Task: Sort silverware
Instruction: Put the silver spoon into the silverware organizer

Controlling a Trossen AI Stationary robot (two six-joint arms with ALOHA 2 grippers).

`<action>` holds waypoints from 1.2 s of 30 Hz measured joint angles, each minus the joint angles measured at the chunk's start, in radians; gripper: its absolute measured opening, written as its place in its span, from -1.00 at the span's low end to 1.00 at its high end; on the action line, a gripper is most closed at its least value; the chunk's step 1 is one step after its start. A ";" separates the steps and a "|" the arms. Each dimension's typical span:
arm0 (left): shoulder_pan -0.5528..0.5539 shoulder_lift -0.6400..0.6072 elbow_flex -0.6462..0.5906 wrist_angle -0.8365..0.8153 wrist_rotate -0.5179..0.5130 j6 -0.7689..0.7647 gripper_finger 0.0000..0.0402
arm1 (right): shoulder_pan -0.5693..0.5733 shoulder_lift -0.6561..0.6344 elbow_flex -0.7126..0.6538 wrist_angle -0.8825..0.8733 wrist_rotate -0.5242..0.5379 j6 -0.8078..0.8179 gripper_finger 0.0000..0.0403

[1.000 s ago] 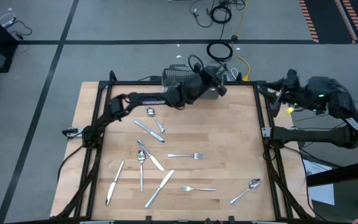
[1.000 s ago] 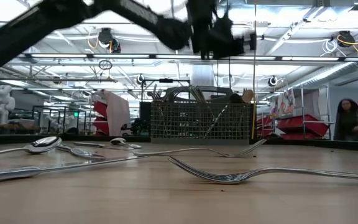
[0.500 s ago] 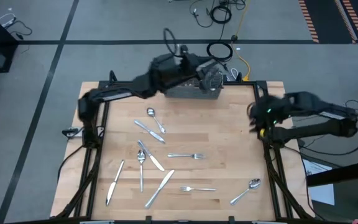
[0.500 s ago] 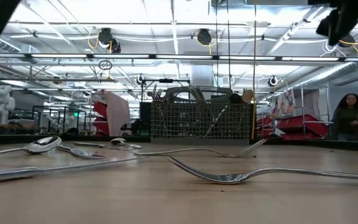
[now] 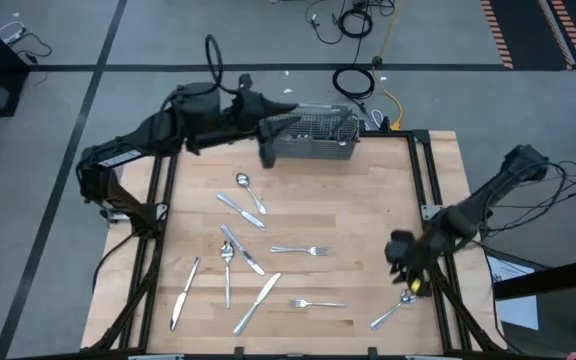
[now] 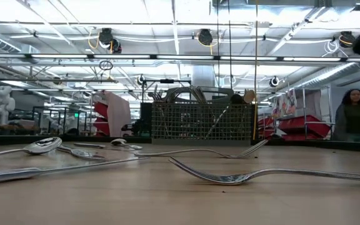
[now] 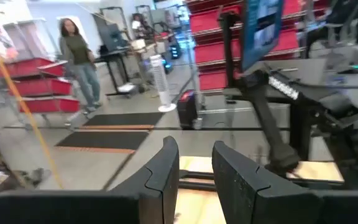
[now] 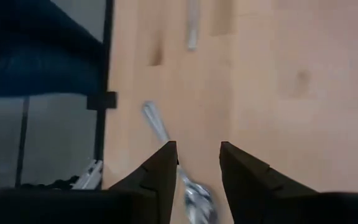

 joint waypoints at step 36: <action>-0.076 -0.176 0.000 -0.244 0.020 -0.084 -0.49 | 0.337 0.561 -0.016 0.146 0.034 0.370 0.06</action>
